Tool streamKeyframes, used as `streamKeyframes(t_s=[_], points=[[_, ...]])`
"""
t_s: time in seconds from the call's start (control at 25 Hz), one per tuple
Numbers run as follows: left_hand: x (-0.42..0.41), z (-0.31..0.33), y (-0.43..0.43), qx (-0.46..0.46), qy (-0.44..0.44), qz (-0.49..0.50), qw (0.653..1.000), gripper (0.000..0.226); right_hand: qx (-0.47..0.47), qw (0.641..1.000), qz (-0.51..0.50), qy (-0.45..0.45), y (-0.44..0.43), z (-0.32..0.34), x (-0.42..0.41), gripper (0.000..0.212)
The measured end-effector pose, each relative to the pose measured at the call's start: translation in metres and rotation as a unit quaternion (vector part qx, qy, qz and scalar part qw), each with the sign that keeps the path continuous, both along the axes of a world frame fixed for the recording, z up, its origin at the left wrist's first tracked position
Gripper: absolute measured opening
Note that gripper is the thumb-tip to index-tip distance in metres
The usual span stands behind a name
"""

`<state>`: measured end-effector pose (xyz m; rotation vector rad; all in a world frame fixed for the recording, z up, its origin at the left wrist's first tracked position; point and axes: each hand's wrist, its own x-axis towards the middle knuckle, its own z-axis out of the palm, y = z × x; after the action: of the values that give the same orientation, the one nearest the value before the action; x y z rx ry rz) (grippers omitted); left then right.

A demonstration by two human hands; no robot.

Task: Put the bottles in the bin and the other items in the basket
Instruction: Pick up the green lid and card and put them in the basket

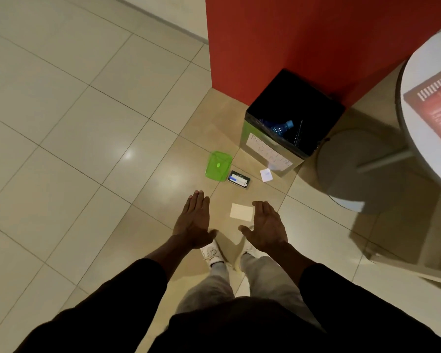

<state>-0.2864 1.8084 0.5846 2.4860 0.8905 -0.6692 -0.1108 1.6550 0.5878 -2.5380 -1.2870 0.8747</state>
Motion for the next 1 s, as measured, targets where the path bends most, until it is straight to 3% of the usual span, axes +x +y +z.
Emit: streamKeyframes(t_s=[0.32,0.6,0.76,0.8,0.96,1.0], points=[[0.027,-0.02,0.013,0.018,-0.034,-0.01,0.999,0.117,-0.016,1.0,0.01,-0.014,0.016,-0.017,0.046,0.082],[0.054,-0.106,0.053,0.007,-0.029,-0.007,1.0,0.117,-0.039,0.999,-0.008,-0.005,0.051,-0.094,0.08,0.079],[0.074,-0.235,0.093,-0.019,-0.002,-0.059,0.998,0.114,-0.06,0.997,-0.044,-0.001,0.078,-0.207,0.096,0.081],[0.078,-0.239,0.1,-0.017,-0.001,-0.07,0.997,0.113,-0.062,0.997,-0.056,0.0,0.079,-0.206,0.101,0.081],[0.096,-0.384,0.144,-0.03,0.019,-0.101,0.994,0.111,-0.103,0.994,-0.021,-0.009,0.1,-0.346,0.111,0.079],[0.103,-0.388,0.155,-0.016,0.011,-0.095,0.995,0.11,-0.107,0.994,-0.014,-0.016,0.105,-0.347,0.118,0.078]])
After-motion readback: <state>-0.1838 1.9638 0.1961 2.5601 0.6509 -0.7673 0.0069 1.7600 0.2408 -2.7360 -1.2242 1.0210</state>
